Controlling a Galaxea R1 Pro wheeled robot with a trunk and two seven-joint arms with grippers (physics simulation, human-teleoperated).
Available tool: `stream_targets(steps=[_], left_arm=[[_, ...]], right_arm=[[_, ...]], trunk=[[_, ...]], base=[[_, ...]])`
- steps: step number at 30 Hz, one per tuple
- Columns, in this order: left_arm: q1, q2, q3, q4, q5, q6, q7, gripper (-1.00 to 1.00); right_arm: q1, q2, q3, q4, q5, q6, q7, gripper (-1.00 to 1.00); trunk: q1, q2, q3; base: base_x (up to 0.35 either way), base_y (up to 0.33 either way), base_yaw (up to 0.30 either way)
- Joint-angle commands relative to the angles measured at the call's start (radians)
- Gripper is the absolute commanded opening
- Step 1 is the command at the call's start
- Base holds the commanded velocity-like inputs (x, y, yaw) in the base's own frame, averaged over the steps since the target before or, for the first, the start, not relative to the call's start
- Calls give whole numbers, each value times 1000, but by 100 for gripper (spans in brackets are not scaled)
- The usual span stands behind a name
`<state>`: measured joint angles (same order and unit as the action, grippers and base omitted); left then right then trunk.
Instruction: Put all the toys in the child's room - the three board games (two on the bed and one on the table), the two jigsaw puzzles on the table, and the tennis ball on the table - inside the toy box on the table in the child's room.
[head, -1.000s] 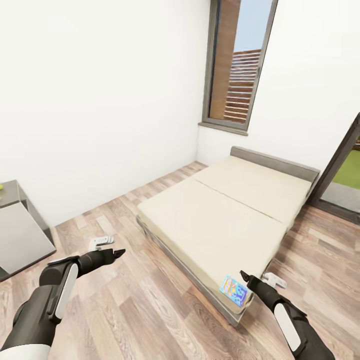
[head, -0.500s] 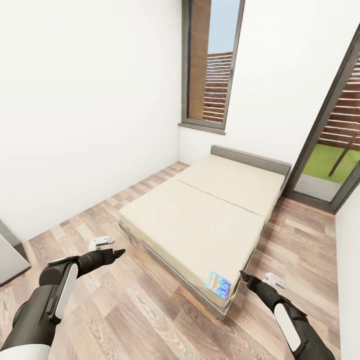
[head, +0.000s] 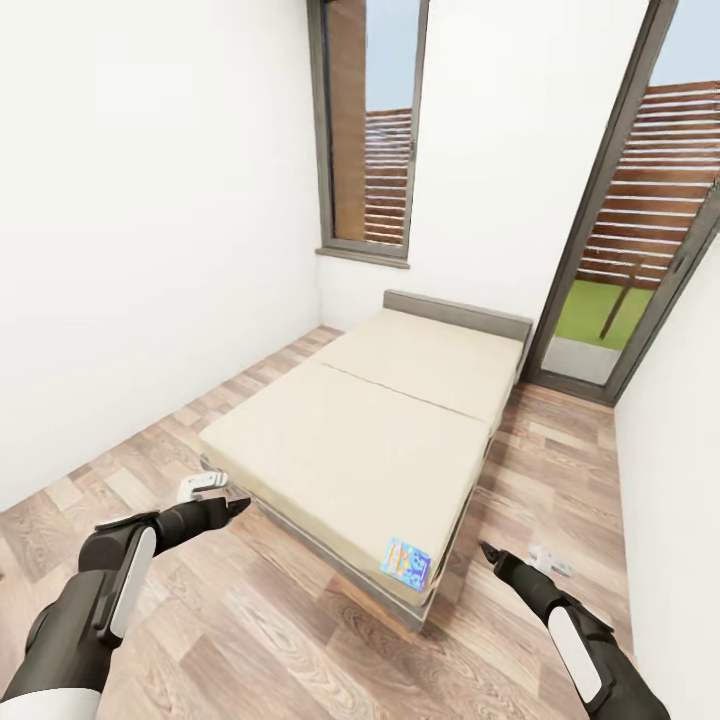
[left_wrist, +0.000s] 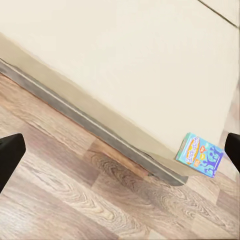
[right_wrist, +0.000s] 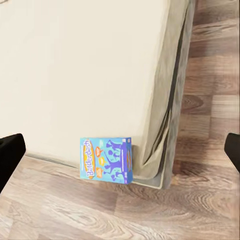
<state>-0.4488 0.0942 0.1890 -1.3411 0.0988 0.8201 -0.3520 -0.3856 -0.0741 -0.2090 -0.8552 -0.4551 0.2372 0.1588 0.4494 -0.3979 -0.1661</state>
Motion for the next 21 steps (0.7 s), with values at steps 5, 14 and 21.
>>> stream_targets(steps=[5,14,21], left_arm=[[-1,1,1,0,10,8,3,100],[-1,1,2,0,10,8,2,100],[-1,0,1,0,10,8,2,100]], right_arm=[[-1,0,-3,0,-7,7,4,100],[-1,0,-4,1,-7,7,4,100],[-1,0,-4,1,-7,7,4,100]], trunk=[[1,-2,0],[1,-2,3],[1,-2,5]], base=[[0,0,-261],[0,0,-261],[0,0,-261]])
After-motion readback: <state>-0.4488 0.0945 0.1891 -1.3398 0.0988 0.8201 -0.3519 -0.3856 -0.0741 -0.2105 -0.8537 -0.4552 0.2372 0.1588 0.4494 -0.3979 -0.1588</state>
